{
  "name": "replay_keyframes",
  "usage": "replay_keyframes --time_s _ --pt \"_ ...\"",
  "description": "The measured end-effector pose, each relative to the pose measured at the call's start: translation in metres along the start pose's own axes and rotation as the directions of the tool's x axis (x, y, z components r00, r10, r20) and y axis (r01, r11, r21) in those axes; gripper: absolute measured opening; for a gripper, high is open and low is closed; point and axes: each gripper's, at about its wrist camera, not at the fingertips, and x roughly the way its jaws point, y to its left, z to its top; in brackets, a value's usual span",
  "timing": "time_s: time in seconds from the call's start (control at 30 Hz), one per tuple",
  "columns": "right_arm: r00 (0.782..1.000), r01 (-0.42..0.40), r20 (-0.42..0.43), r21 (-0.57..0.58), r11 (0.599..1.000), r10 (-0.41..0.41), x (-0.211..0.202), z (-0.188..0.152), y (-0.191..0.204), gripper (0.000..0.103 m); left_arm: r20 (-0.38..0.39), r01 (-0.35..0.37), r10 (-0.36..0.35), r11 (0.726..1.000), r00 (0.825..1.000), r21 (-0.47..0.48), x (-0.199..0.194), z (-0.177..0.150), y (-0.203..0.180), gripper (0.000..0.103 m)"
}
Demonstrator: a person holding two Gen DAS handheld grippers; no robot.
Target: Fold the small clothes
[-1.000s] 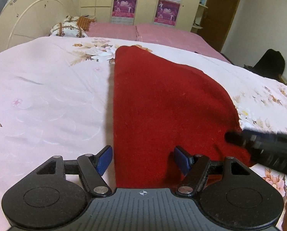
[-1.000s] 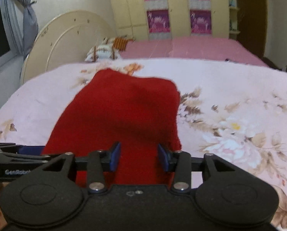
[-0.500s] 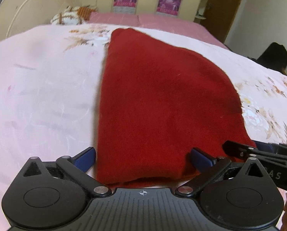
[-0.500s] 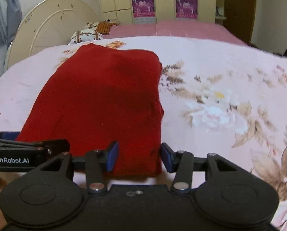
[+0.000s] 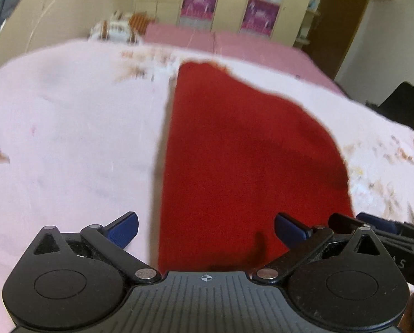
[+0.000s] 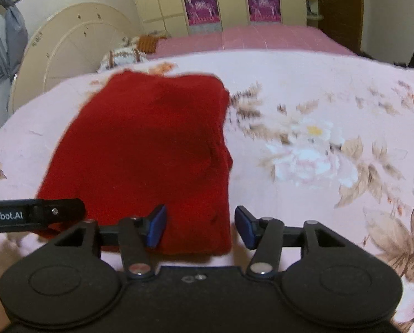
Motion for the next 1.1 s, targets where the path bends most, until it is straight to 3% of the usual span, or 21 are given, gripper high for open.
replay_keyframes --time_s 0.13,0.3,0.47,0.6,0.83,0.97,1.1 --pt "0.996 -0.003 0.085 -0.022 1.000 0.005 -0.006 0.030 0.005 0.052 0.048 -0.023 0.022 1.000 0.999 0.012 0.000 0.031 -0.007 0.103" --pt "0.992 0.010 0.122 -0.008 1.000 -0.009 0.016 0.071 0.004 0.049 0.072 -0.045 0.041 0.998 0.997 0.051 0.027 0.075 -0.021 0.103" --pt "0.993 0.051 0.104 -0.015 0.999 -0.049 0.059 0.098 0.004 0.048 -0.039 -0.073 0.075 0.995 0.996 0.061 0.082 0.096 -0.021 0.103" --pt "0.996 0.093 -0.003 -0.033 0.995 -0.093 0.097 0.094 0.000 0.048 -0.073 -0.047 0.048 0.999 0.996 0.025 0.100 0.091 -0.015 0.103" --pt "0.998 0.070 0.010 -0.008 0.998 -0.070 0.084 0.092 -0.005 0.050 -0.013 -0.112 0.114 0.986 0.993 0.124 0.086 0.087 -0.035 0.103" --pt "0.997 0.047 0.062 0.010 0.999 -0.048 0.056 0.084 -0.003 0.052 0.004 -0.107 0.107 0.984 0.994 0.142 0.068 0.085 -0.037 0.103" --pt "0.997 0.054 0.047 -0.024 0.998 -0.053 0.044 0.061 0.003 0.053 0.001 -0.094 0.095 0.985 0.995 0.142 0.049 0.073 -0.035 0.103"
